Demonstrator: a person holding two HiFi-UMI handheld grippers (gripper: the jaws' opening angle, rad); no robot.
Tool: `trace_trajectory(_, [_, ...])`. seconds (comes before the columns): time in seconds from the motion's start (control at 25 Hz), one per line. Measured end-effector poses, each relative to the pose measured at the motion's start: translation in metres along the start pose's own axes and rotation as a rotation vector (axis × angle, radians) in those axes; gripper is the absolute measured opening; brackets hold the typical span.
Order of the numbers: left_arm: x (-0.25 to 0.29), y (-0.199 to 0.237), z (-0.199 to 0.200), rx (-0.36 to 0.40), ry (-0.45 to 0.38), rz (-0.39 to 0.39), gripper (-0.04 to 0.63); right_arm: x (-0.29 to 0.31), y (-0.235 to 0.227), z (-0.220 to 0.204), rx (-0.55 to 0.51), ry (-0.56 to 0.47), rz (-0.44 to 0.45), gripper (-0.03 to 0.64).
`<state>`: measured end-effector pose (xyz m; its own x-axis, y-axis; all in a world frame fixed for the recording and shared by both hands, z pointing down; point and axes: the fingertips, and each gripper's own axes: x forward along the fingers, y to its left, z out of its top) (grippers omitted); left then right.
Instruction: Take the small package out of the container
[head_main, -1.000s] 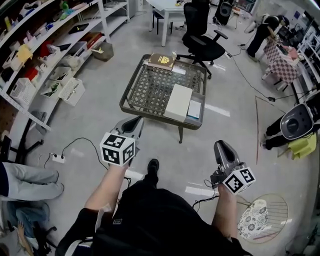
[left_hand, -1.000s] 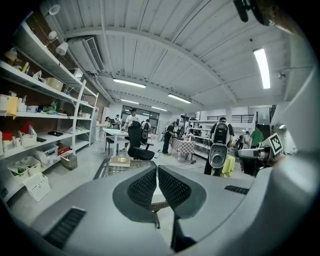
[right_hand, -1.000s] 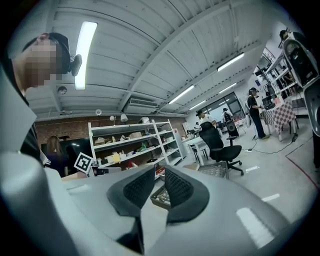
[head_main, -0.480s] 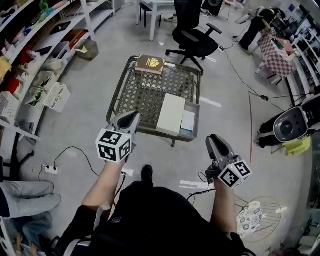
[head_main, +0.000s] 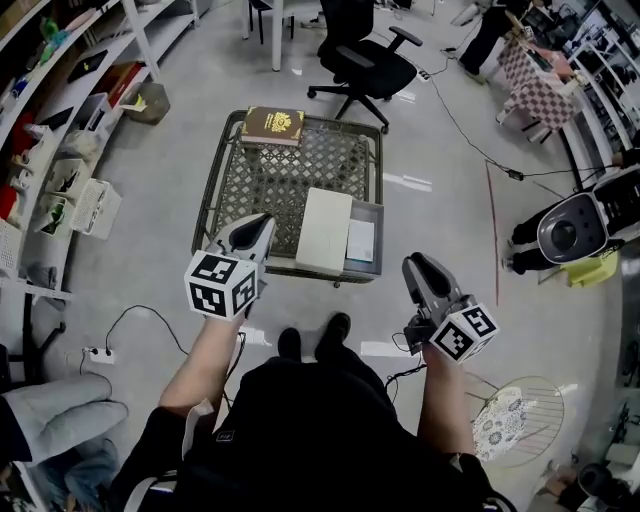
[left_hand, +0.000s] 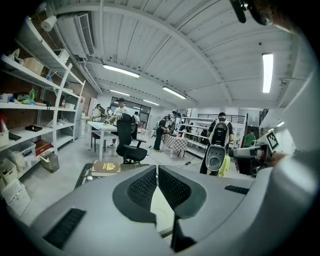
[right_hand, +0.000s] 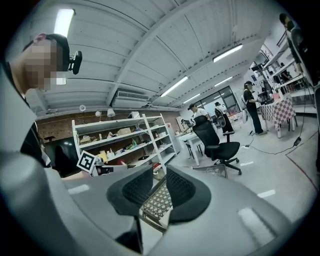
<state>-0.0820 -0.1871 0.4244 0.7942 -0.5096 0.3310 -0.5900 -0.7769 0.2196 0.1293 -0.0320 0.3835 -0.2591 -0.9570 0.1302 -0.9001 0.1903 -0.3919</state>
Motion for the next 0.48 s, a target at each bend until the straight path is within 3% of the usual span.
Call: trace_trajectory(0.48, [0.093, -0.015, 0.022, -0.034, 0.033, 0.086, 0.018, 0.059, -0.098, 0.011, 0.011, 0.085, 0.138, 0.100])
